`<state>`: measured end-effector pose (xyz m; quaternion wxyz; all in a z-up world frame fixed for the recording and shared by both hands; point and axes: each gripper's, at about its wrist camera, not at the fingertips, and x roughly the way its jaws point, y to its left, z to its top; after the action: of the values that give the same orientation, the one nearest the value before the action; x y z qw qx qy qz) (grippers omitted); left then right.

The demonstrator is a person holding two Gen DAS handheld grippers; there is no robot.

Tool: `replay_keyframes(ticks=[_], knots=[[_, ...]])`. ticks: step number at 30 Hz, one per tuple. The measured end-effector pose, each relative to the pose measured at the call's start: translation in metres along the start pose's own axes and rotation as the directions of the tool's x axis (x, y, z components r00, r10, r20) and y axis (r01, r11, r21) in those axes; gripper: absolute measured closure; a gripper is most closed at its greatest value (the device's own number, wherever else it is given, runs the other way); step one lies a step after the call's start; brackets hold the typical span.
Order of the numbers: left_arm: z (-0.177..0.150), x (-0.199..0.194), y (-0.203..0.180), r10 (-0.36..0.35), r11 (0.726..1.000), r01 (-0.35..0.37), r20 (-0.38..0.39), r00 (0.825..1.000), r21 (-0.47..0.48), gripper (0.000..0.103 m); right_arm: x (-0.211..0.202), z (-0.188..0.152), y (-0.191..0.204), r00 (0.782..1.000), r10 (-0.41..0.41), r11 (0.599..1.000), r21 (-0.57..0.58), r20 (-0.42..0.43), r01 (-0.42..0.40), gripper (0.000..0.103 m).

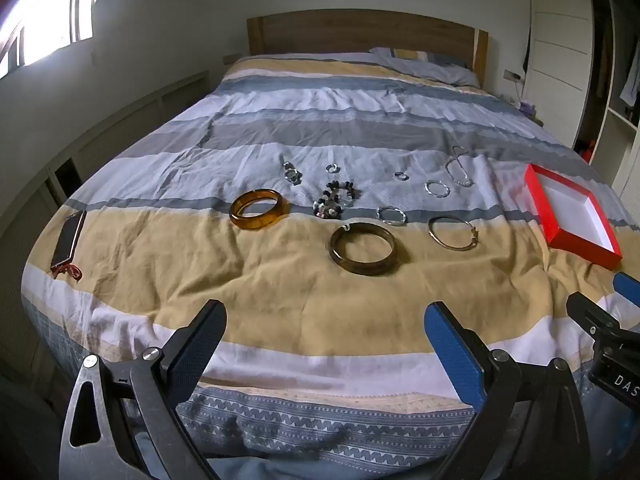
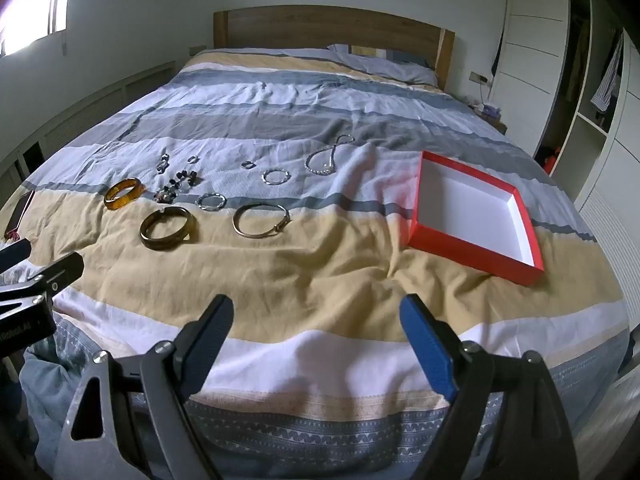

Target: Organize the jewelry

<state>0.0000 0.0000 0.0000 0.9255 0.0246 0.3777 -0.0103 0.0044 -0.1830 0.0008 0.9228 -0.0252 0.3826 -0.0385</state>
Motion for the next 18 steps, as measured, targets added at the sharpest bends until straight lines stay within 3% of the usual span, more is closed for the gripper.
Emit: replay_keyframes(ticks=[18], knots=[[0.002,0.005,-0.004,-0.014,1.0,0.014,-0.007,1.0,-0.004,0.005,0.012,-0.001,0.0,0.999,-0.021,1.0,-0.021,-0.036,0.021,0.018]])
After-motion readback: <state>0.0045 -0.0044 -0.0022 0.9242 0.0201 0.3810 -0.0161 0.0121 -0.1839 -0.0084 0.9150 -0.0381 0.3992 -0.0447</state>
